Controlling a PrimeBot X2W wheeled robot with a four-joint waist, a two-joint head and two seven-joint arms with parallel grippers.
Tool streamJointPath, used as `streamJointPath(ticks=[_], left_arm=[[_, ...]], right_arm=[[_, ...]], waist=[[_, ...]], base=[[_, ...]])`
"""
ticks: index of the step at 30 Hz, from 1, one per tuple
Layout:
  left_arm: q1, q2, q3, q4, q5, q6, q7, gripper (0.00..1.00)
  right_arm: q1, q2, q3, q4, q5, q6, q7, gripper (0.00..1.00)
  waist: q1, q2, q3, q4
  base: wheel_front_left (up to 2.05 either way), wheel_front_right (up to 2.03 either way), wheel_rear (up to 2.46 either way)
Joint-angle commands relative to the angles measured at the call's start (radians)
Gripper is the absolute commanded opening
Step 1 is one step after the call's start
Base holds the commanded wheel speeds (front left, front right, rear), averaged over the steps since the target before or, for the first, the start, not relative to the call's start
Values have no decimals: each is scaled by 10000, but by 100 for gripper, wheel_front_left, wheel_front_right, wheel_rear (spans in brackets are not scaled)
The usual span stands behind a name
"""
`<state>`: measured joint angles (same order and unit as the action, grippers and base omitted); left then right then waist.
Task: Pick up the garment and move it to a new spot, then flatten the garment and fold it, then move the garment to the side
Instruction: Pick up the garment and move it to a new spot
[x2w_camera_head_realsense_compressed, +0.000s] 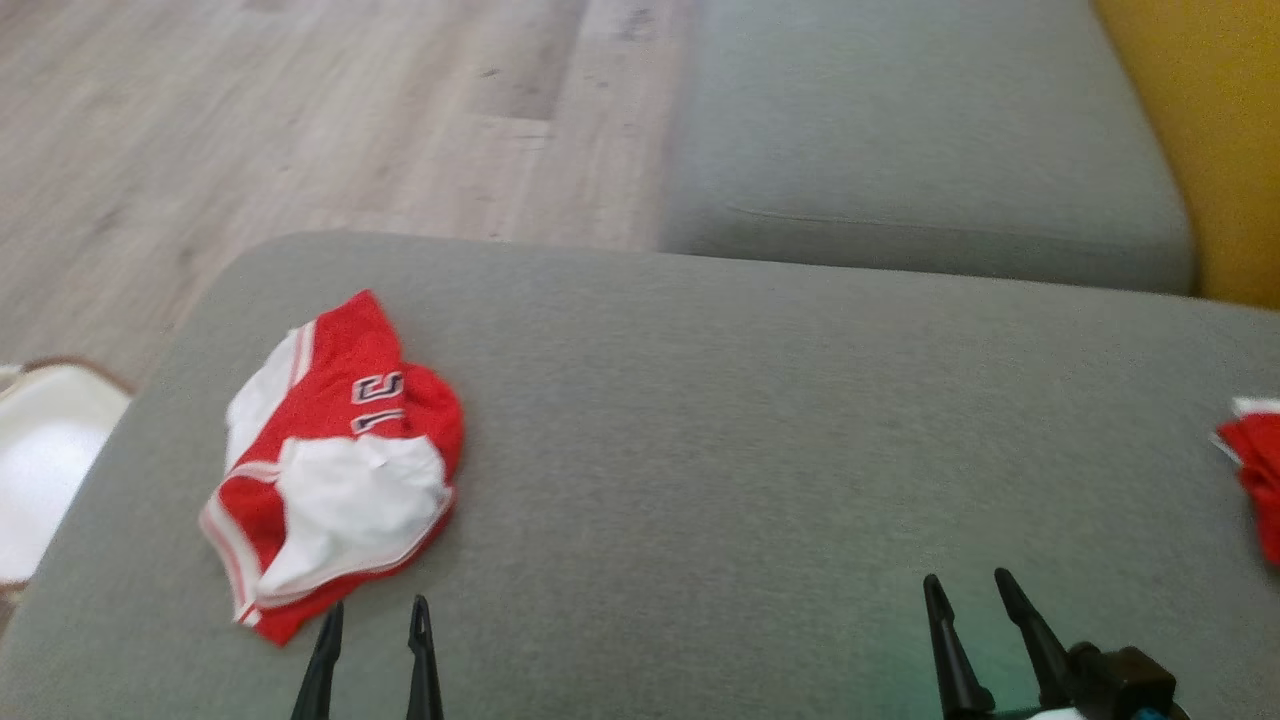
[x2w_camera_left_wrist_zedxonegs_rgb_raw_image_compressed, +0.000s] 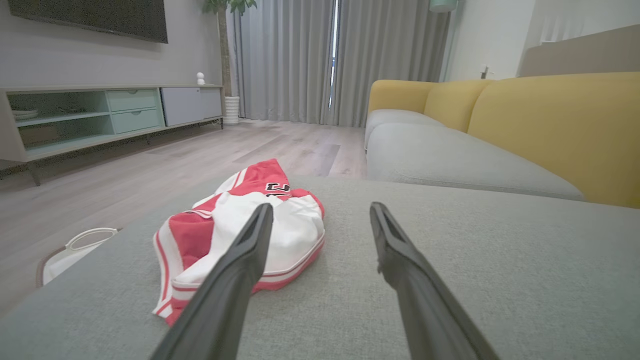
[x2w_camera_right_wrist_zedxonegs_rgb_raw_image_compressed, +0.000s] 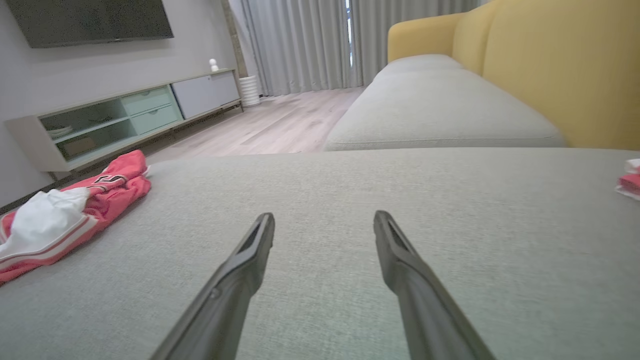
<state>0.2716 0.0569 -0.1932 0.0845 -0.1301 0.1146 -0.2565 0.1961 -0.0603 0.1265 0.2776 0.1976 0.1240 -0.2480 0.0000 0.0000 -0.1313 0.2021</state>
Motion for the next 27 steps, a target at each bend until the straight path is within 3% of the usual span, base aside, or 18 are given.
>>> streamJointPath(ticks=[1,10,20,27], left_arm=[[-490,-66,381,-366,85,12,-53,100],[-434,-14,823,-518,317,-165,-53,100],[-362,-44,1283,-895,250,36,-53,100],[-976,163,1654,-946,372,-159,-53,100]], right_arm=[[-279,-26,253,-239,54,67,-137,100],[-345,62,390,-194,125,67,-137,100],[-912,-24,675,-2,132,67,-137,100],[-609,-282,468,-128,28,67,-137,100]], waist=[[0,0,16,636],[0,0,105,2141],[0,0,633,2619],[0,0,948,2837]], base=[[0,0,0],[0,0,0],[0,0,0],[0,0,0]])
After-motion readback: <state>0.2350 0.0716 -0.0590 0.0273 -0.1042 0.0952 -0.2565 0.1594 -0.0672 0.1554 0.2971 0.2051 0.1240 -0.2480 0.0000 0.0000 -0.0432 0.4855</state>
